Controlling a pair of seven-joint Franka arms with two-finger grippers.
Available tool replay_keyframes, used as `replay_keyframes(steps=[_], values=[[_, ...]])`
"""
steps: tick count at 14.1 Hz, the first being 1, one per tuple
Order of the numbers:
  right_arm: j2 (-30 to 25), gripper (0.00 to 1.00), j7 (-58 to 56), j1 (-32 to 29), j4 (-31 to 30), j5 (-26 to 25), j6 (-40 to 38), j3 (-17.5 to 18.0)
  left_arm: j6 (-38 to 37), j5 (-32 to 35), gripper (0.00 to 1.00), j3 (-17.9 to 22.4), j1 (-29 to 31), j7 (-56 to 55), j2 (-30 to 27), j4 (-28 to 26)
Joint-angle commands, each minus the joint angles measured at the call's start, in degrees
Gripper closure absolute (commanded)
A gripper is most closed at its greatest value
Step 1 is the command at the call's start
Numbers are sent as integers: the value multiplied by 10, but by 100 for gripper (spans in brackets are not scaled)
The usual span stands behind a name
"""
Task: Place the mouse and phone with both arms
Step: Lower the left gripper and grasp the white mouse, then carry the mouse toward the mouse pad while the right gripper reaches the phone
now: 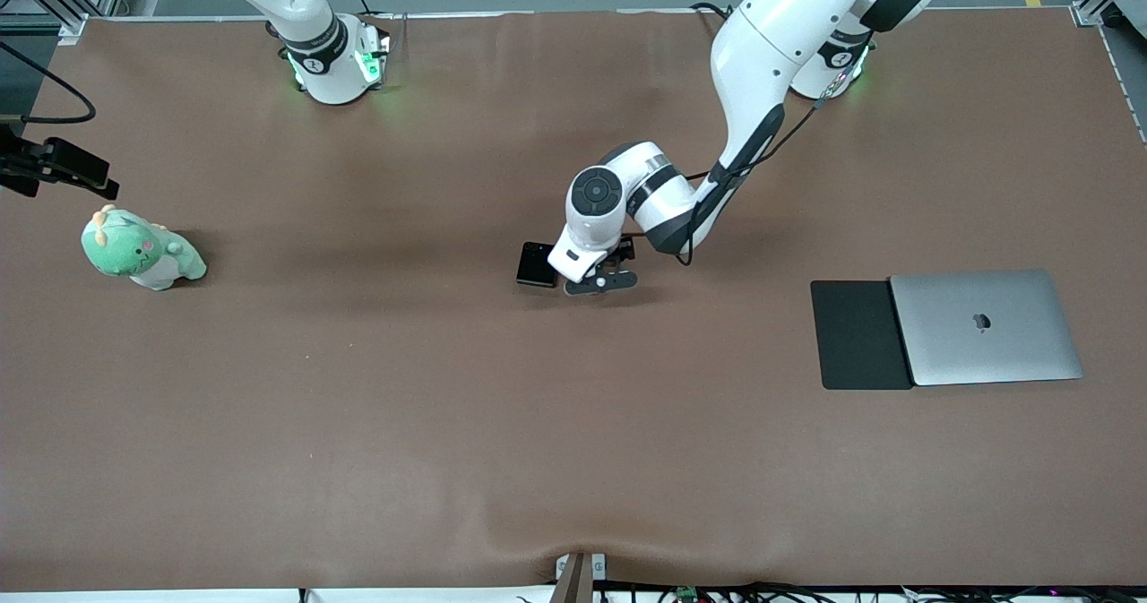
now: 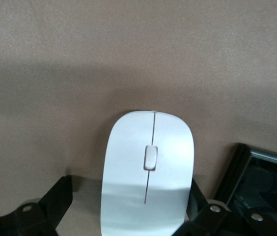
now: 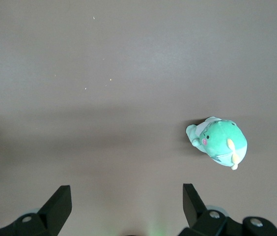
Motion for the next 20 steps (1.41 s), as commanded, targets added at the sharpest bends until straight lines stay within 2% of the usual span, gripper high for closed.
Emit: replay_keyframes(steps=[1, 3, 6, 8, 11, 13, 16, 18, 20], values=[[7, 0, -4, 12, 9, 10, -7, 0, 12, 21, 3, 5, -11, -41, 4, 9], [9, 0, -3, 26, 9, 21, -5, 1, 12, 24, 17, 5, -9, -68, -4, 7], [20, 0, 8, 50, 9, 65, 7, 1, 8, 27, 44, 7, -9, -88, -7, 2], [25, 0, 39, 79, 8, 65, 23, 1, 3, 30, 56, 7, -6, -92, -21, 0], [39, 0, 118, 148, 3, 64, 51, 0, -12, 37, 58, 7, 5, -81, -57, -34], [53, 0, 167, 188, 1, 60, 62, 0, -10, 65, 58, 3, 42, -68, -102, -86], [59, 0, 176, 231, -24, 59, 92, 0, -5, 70, 57, -12, 114, 13, -168, -160], [62, 0, 179, 255, -47, 60, 119, 1, -5, 69, 57, -63, 198, 65, -195, -191], [76, 0, 224, 299, -72, 60, 165, 0, -5, 69, 56, -151, 331, 123, -217, -221]])
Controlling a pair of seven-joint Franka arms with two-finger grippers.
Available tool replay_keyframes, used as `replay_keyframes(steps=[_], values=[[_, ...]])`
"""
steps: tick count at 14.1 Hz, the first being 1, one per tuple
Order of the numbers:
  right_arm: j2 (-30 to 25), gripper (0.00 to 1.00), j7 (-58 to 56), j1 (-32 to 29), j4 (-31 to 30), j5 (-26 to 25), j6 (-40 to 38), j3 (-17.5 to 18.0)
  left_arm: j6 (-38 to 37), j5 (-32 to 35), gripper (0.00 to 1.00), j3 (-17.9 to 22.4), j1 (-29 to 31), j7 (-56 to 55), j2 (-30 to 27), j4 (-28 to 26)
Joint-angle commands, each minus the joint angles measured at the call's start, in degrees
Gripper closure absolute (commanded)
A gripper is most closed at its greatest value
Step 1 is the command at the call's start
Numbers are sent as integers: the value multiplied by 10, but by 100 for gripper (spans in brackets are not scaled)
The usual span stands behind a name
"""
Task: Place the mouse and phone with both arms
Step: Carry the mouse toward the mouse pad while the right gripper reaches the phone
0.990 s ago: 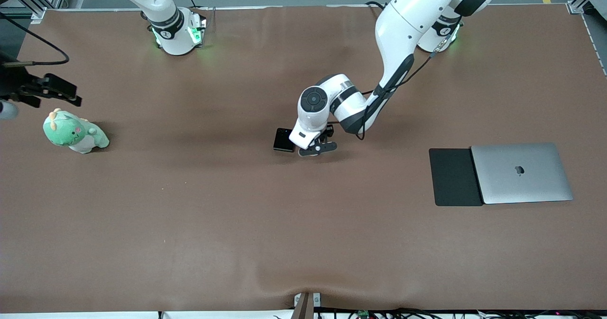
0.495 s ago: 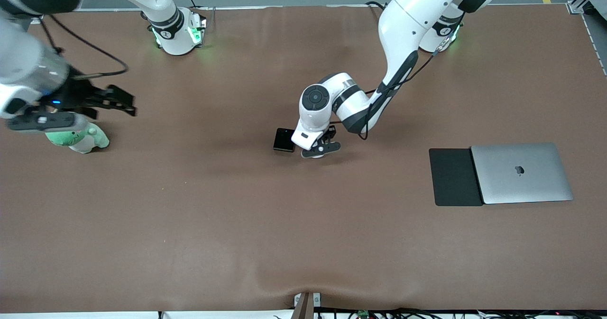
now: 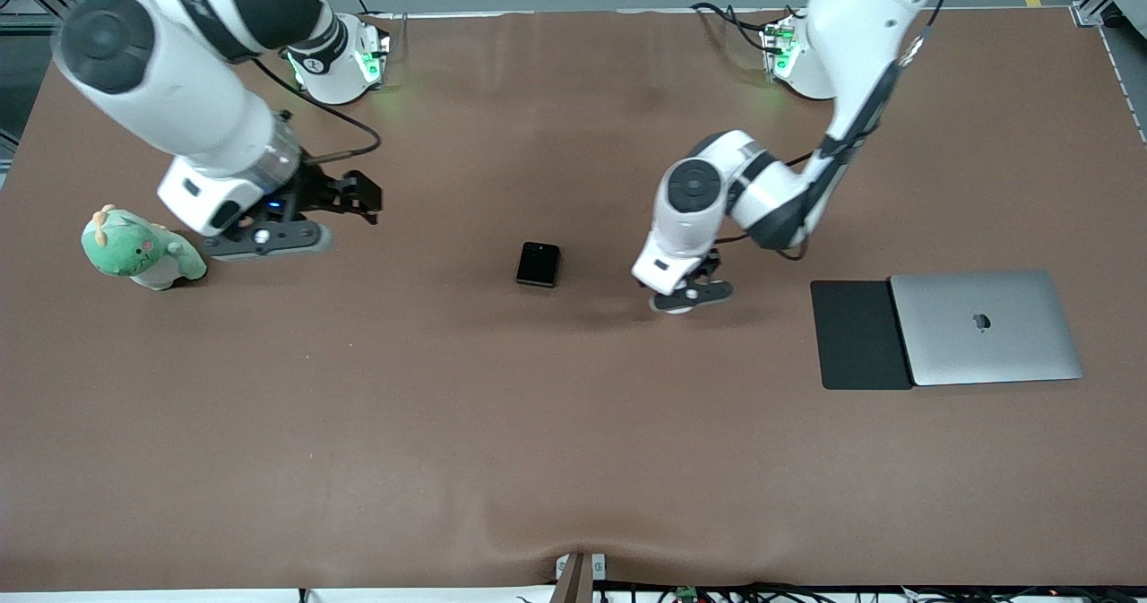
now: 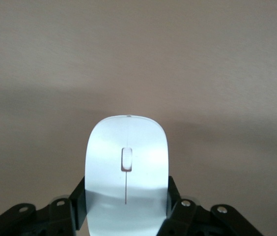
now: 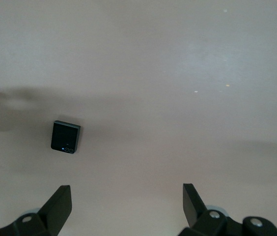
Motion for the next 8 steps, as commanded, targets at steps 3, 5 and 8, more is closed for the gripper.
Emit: replay_keyframes(steps=[3, 5, 8], values=[[47, 0, 117, 99, -36, -3, 76, -6, 1, 10, 56, -201, 307, 121, -44, -68], [91, 0, 121, 116, -37, 1, 91, -4, -10, 9, 56, -233, 383, 178, -45, -73], [165, 0, 152, 168, -38, 4, 154, -5, -40, 9, 56, -237, 443, 251, -42, -72]])
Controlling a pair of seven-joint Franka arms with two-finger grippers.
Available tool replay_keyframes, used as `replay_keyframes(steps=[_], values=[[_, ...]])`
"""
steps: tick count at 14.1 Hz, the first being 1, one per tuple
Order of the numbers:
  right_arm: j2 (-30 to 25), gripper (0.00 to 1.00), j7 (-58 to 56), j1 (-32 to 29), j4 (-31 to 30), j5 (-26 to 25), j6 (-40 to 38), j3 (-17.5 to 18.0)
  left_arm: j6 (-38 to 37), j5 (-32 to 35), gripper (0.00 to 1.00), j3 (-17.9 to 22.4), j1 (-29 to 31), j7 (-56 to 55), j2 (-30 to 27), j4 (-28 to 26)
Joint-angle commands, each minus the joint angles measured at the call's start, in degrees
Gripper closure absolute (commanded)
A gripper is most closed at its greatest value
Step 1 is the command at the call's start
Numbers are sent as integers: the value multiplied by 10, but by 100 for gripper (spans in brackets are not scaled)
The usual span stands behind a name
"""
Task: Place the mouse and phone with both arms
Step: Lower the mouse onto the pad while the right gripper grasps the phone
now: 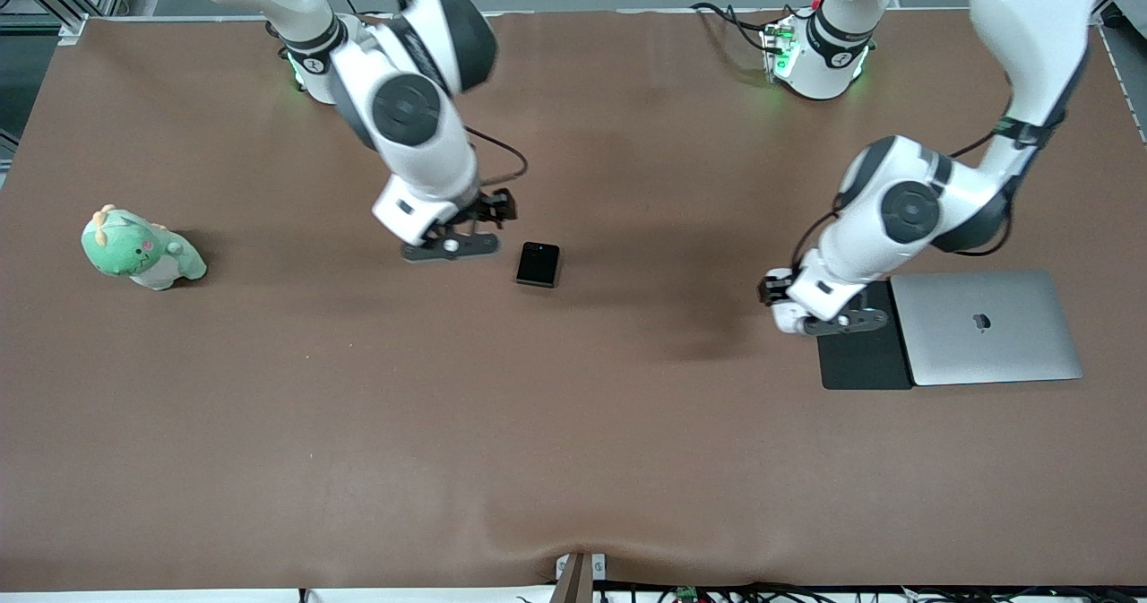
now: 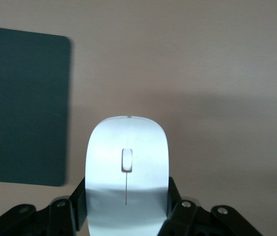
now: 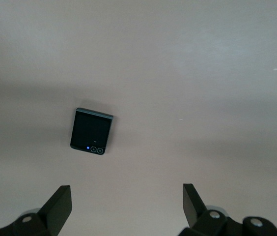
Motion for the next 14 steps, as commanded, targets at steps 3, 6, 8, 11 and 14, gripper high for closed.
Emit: replay_keyframes(steps=[3, 6, 8, 11, 14], values=[[66, 0, 112, 68, -25, -2, 134, -8, -15, 5, 56, -13, 69, 74, -7, -11], [65, 0, 179, 105, -114, -6, 282, -11, -15, 5, 56, -11, 104, 136, 3, -9], [68, 0, 187, 123, -127, -17, 303, -12, -15, 7, 56, -3, 114, 166, 17, -3], [97, 0, 262, 133, -130, -66, 329, -12, -7, 52, 56, 13, 125, 173, 46, -1], [112, 0, 282, 136, -141, -91, 361, -12, -1, 77, 56, 26, 126, 179, 87, 19]])
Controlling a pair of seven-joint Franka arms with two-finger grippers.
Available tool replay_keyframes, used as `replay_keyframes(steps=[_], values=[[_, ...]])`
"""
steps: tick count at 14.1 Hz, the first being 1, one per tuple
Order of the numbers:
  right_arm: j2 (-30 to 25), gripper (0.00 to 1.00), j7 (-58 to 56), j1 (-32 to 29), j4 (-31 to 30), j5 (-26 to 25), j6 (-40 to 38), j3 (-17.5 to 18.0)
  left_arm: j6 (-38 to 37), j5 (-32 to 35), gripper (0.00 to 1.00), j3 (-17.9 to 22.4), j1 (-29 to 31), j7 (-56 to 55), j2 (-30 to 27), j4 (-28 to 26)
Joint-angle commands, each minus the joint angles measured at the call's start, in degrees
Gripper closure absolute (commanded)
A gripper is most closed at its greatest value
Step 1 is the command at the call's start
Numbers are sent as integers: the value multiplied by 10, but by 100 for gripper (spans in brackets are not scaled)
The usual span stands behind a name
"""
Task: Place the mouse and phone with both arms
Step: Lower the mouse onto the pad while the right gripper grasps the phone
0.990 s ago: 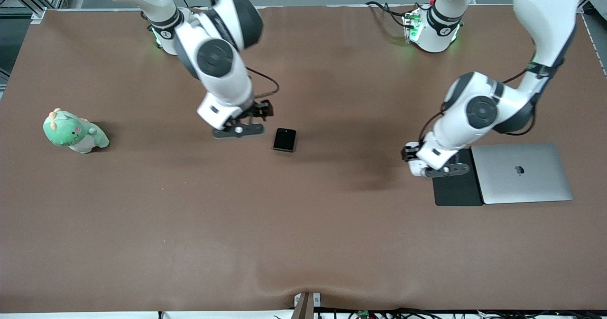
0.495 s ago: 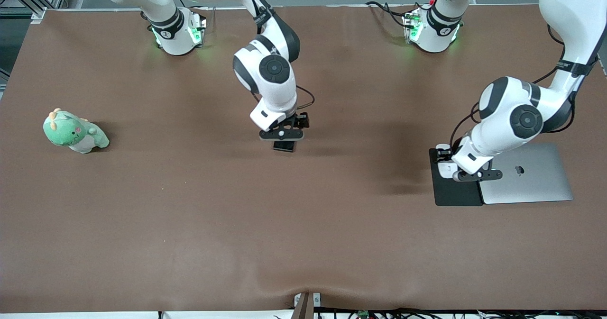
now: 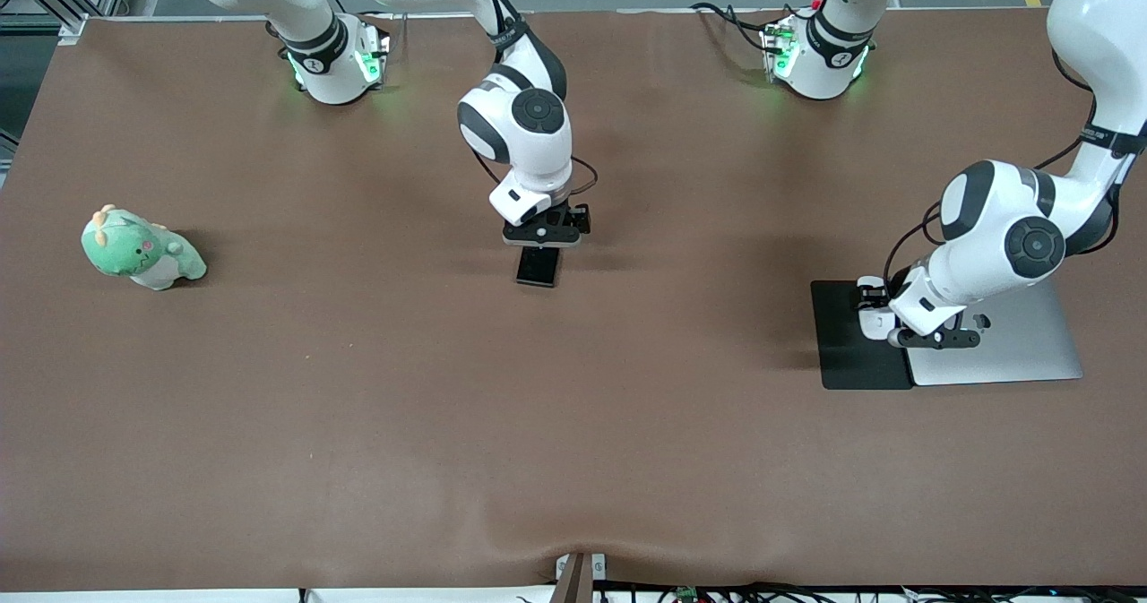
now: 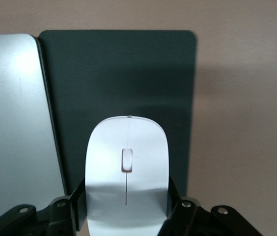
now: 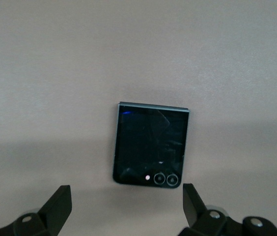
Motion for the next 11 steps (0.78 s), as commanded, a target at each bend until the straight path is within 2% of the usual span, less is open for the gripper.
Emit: replay_keyframes(steps=[1, 5, 11], values=[[9, 0, 24, 14, -26, -22, 47, -11, 3, 33, 56, 2, 4, 7, 33, 19], [17, 0, 24, 18, -43, -43, 75, -19, 34, 50, 56, 16, 3, 7, 62, 19], [44, 0, 40, 19, -42, -44, 114, -19, 56, 74, 56, 37, 1, 6, 85, 19]])
